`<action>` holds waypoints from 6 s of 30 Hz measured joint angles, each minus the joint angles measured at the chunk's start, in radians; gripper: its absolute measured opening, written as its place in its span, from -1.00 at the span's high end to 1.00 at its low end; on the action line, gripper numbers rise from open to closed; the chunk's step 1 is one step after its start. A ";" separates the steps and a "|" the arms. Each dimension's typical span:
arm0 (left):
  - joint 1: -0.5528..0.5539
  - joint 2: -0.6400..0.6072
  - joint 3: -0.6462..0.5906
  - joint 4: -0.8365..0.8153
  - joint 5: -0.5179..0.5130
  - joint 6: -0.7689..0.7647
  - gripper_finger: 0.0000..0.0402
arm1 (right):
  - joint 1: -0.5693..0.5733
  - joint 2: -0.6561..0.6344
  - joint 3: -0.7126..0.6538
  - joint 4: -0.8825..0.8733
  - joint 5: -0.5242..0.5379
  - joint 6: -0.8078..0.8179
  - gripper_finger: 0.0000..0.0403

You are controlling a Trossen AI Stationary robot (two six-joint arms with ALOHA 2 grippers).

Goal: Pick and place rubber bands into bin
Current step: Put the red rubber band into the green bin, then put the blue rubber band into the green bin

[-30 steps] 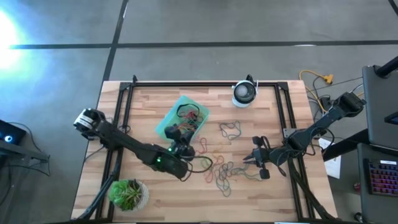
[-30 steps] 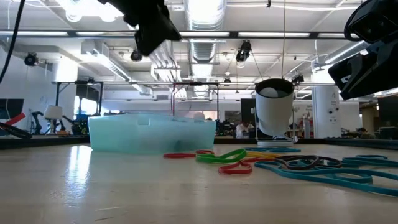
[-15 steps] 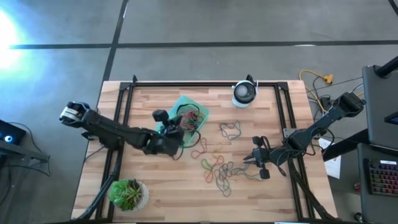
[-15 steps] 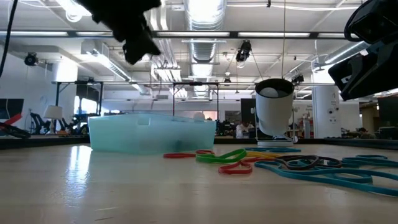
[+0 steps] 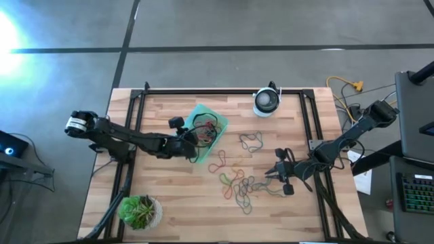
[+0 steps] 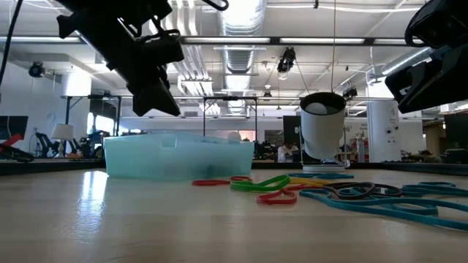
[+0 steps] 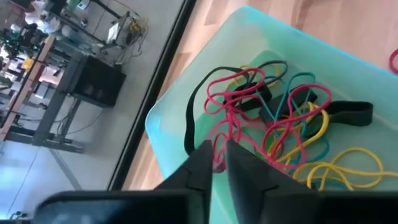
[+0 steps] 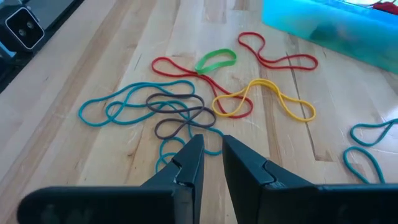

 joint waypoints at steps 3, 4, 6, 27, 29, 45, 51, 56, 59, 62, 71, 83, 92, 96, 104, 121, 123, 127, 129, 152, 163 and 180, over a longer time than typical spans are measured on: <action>0.000 0.000 0.004 0.004 0.000 0.000 0.66 | 0.000 0.000 0.000 0.000 0.000 0.000 0.73; 0.000 0.000 0.006 0.005 0.000 0.000 0.60 | 0.000 0.000 0.000 0.000 0.000 0.000 0.73; 0.000 0.000 0.011 0.006 -0.001 -0.001 0.50 | 0.000 0.000 0.000 0.000 0.000 0.000 0.73; -0.219 -0.005 0.194 0.064 0.210 0.058 0.33 | -0.361 0.000 0.086 -0.207 -0.001 -0.186 0.71; -0.252 -0.005 0.194 0.062 0.210 0.058 0.33 | -0.407 0.000 0.110 -0.262 -0.052 -0.219 0.66; -0.406 -0.018 0.180 0.057 0.192 0.054 0.33 | -0.687 0.178 0.167 -0.296 -0.221 -0.198 0.12; -0.416 -0.018 0.175 0.057 0.192 0.054 0.33 | -0.779 0.293 0.248 -0.300 -0.222 -0.217 -0.04; -0.416 -0.018 0.172 0.056 0.192 0.054 0.33 | -0.829 0.404 0.326 -0.371 -0.255 -0.203 -0.15; -0.416 -0.018 0.171 0.055 0.192 0.054 0.33 | -0.844 0.481 0.368 -0.409 -0.267 -0.185 -0.20; -0.421 -0.018 0.171 0.054 0.192 0.054 0.33 | -0.857 0.553 0.409 -0.459 -0.267 -0.172 -0.24; -0.429 -0.018 0.171 0.055 0.192 0.054 0.33 | -0.879 0.641 0.494 -0.578 -0.287 -0.102 -0.29; -0.435 -0.018 0.169 0.054 0.193 0.053 0.33 | -0.846 0.644 0.486 -0.585 -0.425 -0.100 -0.09; -0.435 -0.018 0.168 0.054 0.193 0.052 0.33 | -0.753 0.638 0.484 -0.590 -0.437 -0.042 -0.09; -0.435 -0.018 0.167 0.054 0.193 0.051 0.33 | -0.699 0.636 0.483 -0.599 -0.434 -0.018 -0.09; -0.436 -0.018 0.166 0.054 0.193 0.051 0.33 | -0.629 0.632 0.483 -0.616 -0.438 0.010 -0.09; -0.436 -0.018 0.166 0.052 0.193 0.042 0.33 | -0.517 0.632 0.483 -0.648 -0.311 -0.047 -0.01; -0.436 -0.018 0.166 0.049 0.193 0.035 0.33 | -0.503 0.632 0.483 -0.650 -0.299 -0.041 0.09; -0.436 -0.018 0.166 0.049 0.193 0.033 0.33 | -0.485 0.634 0.483 -0.651 -0.285 -0.017 0.40; -0.435 -0.018 0.166 0.049 0.193 0.033 0.33 | -0.478 0.634 0.483 -0.651 -0.285 -0.017 0.59; -0.435 -0.018 0.166 0.053 0.193 0.032 0.33 | -0.325 0.534 0.572 -0.643 0.025 -0.090 0.96; -0.436 -0.018 0.166 -0.017 0.193 -0.018 0.33 | -0.423 0.550 0.834 -0.578 0.161 -0.419 0.96; -0.488 -0.030 0.165 -0.100 0.193 -0.079 0.33 | -0.712 0.557 1.023 -0.295 -0.180 -0.596 0.96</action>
